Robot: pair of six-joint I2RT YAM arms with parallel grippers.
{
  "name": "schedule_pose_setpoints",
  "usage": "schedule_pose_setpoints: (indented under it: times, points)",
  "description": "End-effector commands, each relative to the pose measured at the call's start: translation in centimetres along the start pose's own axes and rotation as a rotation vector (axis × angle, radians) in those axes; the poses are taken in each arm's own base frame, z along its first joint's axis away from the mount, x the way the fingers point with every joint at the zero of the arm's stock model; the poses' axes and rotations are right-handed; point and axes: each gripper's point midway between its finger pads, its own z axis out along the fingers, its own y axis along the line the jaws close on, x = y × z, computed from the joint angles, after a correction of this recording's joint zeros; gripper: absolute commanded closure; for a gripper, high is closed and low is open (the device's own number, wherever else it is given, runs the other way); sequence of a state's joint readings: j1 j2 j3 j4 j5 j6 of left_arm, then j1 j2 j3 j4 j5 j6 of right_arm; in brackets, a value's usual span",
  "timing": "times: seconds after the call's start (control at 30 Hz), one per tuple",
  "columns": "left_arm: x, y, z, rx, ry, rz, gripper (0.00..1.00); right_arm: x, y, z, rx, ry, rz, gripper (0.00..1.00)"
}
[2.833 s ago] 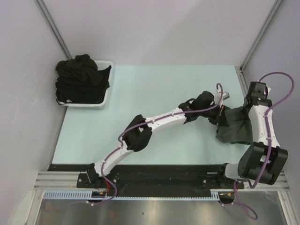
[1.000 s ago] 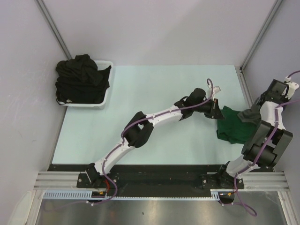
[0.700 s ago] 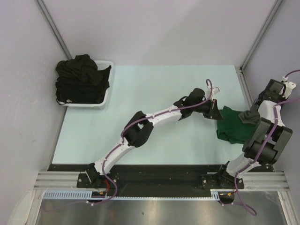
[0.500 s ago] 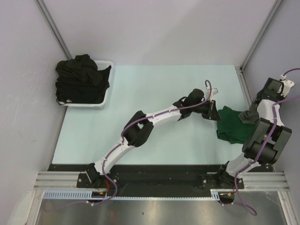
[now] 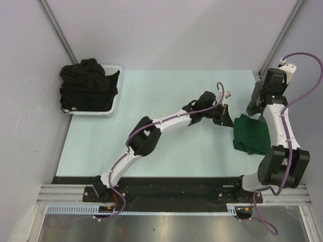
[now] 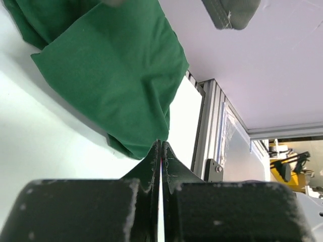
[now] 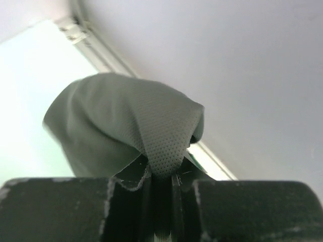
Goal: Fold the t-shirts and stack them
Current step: Put the neatly folded tshirt into the corner of the board with both arms
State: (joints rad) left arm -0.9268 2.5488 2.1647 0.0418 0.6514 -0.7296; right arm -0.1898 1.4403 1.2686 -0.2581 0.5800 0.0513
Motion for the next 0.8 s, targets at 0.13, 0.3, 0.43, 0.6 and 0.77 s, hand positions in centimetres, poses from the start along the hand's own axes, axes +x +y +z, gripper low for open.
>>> schedule_pose_setpoints:
  times: [0.13,0.3,0.43,0.6,0.77]
  points:
    - [-3.0,-3.5,-3.7,-0.015,-0.027,0.114,1.0,-2.2,3.2,-4.7,-0.153,-0.021,0.116,1.0]
    - [-3.5,-2.2,-5.2,-0.067,-0.03,0.132,1.0,-1.2,5.1,-7.0,-0.219,0.003,0.081,1.0]
    - [-4.0,-1.8,-5.9,-0.083,-0.039,0.136,1.0,-0.9,5.5,-8.1,-0.247,0.016,0.086,1.0]
    - [-4.4,-1.7,-6.1,-0.092,-0.049,0.144,1.0,-0.8,5.5,-9.8,-0.267,0.023,0.074,1.0]
    - [-5.0,-0.7,-7.2,-0.142,-0.053,0.155,1.0,-0.7,4.4,-11.6,-0.283,0.042,0.076,1.0]
